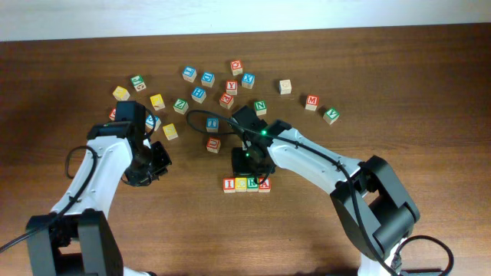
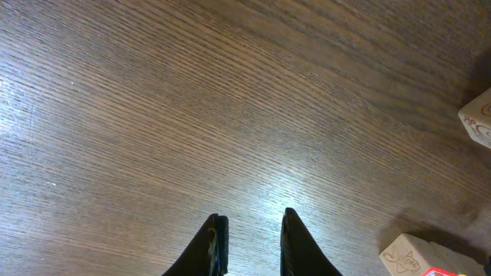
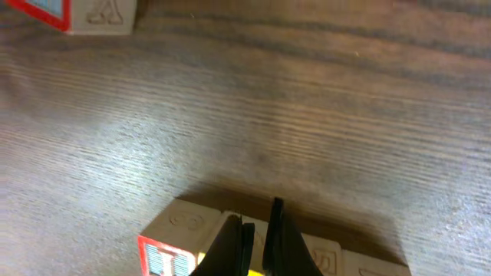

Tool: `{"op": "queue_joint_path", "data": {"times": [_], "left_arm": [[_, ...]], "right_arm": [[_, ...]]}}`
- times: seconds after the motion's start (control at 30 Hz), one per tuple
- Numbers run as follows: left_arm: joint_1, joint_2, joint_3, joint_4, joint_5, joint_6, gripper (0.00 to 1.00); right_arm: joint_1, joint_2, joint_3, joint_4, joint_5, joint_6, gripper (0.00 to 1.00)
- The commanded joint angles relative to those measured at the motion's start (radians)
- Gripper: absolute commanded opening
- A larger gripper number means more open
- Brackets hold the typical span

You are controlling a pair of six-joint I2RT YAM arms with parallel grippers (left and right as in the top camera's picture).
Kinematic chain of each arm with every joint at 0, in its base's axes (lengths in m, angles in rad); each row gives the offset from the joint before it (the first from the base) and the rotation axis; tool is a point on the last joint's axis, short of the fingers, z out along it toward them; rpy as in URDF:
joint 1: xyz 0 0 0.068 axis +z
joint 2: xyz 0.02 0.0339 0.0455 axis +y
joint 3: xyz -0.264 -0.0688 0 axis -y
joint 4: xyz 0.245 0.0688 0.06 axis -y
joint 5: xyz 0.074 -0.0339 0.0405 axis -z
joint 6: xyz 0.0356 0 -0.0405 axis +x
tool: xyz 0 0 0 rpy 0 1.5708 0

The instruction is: Spell out ICRA

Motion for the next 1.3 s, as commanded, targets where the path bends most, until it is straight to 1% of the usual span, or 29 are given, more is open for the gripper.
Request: {"op": "queue_joint_path", "data": {"times": [0.0,0.1,0.17,0.33,0.43,0.5,0.57,0.6,0.67,0.83,0.93,1.0,1.13,1.23,1.27], "left_arm": [[0.003,-0.010,-0.025,0.012,-0.010,-0.010,0.16],[-0.012,-0.010,-0.037,0.026,0.001,-0.010,0.13],[-0.043,-0.008,-0.042,0.037,0.001,-0.009,0.09],[-0.165,0.026,-0.042,0.087,0.000,-0.009,0.09],[-0.233,0.066,-0.042,0.104,0.001,-0.009,0.09],[-0.270,0.091,-0.042,0.105,0.010,-0.009,0.09],[-0.301,0.111,-0.042,0.105,0.046,-0.009,0.09],[-0.327,0.121,-0.042,0.109,0.070,-0.009,0.09],[-0.350,0.123,-0.042,0.109,0.073,-0.009,0.09],[-0.373,0.124,-0.042,0.127,0.080,-0.009,0.10],[-0.373,0.124,-0.042,0.127,0.096,-0.009,0.10],[-0.373,0.124,-0.042,0.127,0.100,-0.009,0.10],[-0.373,0.139,-0.042,0.126,0.100,-0.009,0.10],[-0.375,0.192,-0.042,0.133,0.130,-0.008,0.10],[-0.377,0.209,-0.042,0.139,0.133,-0.008,0.08]], "right_arm": [[-0.039,0.009,0.013,0.002,-0.005,0.001,0.04],[-0.097,0.009,0.058,-0.053,-0.008,-0.004,0.04],[-0.142,0.007,0.098,-0.114,-0.046,-0.062,0.04],[-0.233,0.007,0.150,-0.298,-0.060,-0.128,0.04],[-0.276,0.007,0.150,-0.433,-0.029,-0.211,0.04],[-0.286,0.007,0.148,-0.529,0.050,-0.214,0.04],[-0.286,0.007,0.132,-0.584,0.105,-0.213,0.04],[-0.286,0.007,0.108,-0.587,0.104,-0.213,0.04],[-0.279,0.007,0.061,-0.562,0.086,-0.209,0.04],[-0.230,0.007,0.004,-0.417,-0.044,-0.208,0.04],[-0.165,0.007,-0.010,-0.346,-0.039,-0.146,0.04],[-0.140,0.007,-0.011,-0.318,-0.039,-0.140,0.04],[-0.129,0.007,-0.012,-0.315,-0.032,-0.140,0.04],[-0.128,0.007,-0.013,-0.312,-0.032,-0.140,0.04],[-0.128,0.007,-0.013,-0.307,-0.032,-0.140,0.04]]}}
